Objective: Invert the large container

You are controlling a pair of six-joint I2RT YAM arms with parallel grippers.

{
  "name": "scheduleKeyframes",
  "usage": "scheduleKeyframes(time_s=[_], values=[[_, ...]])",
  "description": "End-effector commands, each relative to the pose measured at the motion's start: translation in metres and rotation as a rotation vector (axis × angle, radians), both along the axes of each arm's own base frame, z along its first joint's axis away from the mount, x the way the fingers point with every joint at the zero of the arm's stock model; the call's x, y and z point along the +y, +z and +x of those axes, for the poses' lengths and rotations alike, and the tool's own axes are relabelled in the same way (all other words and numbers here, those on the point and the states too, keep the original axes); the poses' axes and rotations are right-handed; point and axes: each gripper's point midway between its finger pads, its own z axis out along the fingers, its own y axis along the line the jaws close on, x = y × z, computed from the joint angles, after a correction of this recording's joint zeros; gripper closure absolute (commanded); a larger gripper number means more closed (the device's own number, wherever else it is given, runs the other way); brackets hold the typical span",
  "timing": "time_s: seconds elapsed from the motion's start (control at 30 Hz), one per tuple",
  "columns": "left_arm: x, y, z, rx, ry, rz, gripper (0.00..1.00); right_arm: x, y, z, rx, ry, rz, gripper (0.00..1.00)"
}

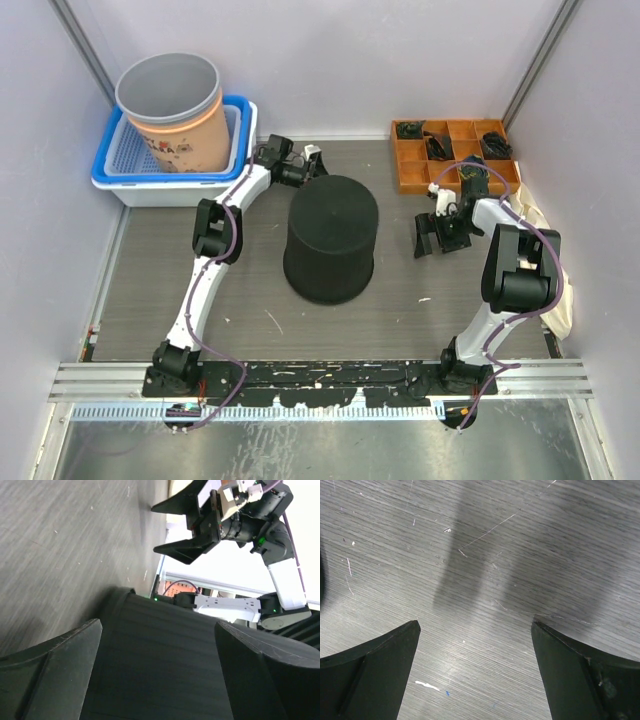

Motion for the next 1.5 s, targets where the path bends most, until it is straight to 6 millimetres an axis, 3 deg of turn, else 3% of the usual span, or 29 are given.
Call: scheduleKeyframes(time_s=[0.0,0.1,0.3,0.5,0.6,0.67,0.73,0.8,0.87,0.93,1.0,1.03,1.07,1.13,1.2,1.27,1.3,1.4,1.47], values=[[0.007,0.022,0.018,-0.118,0.049,-0.009,0.01,0.003,0.018,0.017,-0.077,0.007,-0.005,0.0],[0.007,0.017,0.021,-0.126,0.076,0.029,0.01,0.004,0.017,0.016,-0.071,0.01,-0.003,0.0],[0.014,0.007,0.031,-0.353,0.128,0.28,0.01,0.005,0.015,0.016,-0.065,0.013,-0.007,0.0],[0.037,0.009,0.059,-0.81,0.17,0.77,0.01,0.004,0.014,0.017,-0.067,0.008,-0.028,0.0],[0.042,0.029,0.066,-1.104,0.136,1.045,0.01,-0.002,0.028,0.027,-0.129,-0.017,-0.069,0.0],[0.045,0.055,0.067,-1.249,0.122,1.152,0.01,-0.014,0.06,0.044,-0.239,-0.062,-0.13,0.0],[0.052,0.094,0.068,-1.365,0.141,1.243,0.01,-0.029,0.111,0.065,-0.399,-0.123,-0.205,0.0],[0.056,0.15,0.062,-1.473,0.185,1.275,0.01,-0.034,0.176,0.079,-0.558,-0.137,-0.233,0.0],[0.063,0.212,0.046,-1.588,0.243,1.29,0.01,-0.024,0.251,0.083,-0.698,-0.081,-0.213,0.0],[0.077,0.27,0.028,-1.69,0.319,1.313,0.01,0.005,0.318,0.071,-0.808,0.055,-0.158,0.0],[0.105,0.333,0.008,-1.779,0.457,1.34,0.01,0.047,0.373,0.051,-0.924,0.204,-0.116,0.0],[0.128,0.373,-0.006,-1.823,0.557,1.365,0.01,0.071,0.396,0.042,-0.993,0.258,-0.106,0.0],[0.15,0.398,-0.014,-1.838,0.636,1.41,0.01,0.096,0.42,0.032,-1.07,0.298,-0.097,0.0],[0.202,0.437,-0.032,-1.806,0.779,1.467,0.01,0.141,0.461,0.016,-1.189,0.336,-0.058,0.0],[0.266,0.456,-0.047,-1.706,0.913,1.528,0.01,0.199,0.487,0.005,-1.23,0.393,0.071,0.0],[0.329,0.451,-0.061,-1.569,0.983,1.588,0.01,0.274,0.489,-0.013,-1.267,0.504,0.091,0.0],[0.355,0.439,-0.066,-1.5,0.983,1.593,0.01,0.32,0.474,-0.027,-1.276,0.597,0.044,0.0],[0.404,0.398,-0.075,-1.339,0.926,1.541,0.01,0.424,0.404,-0.062,-1.322,0.773,-0.208,0.0],[0.422,0.381,-0.078,-1.28,0.886,1.493,0.01,0.461,0.36,-0.07,-1.297,0.845,-0.222,0.0]])
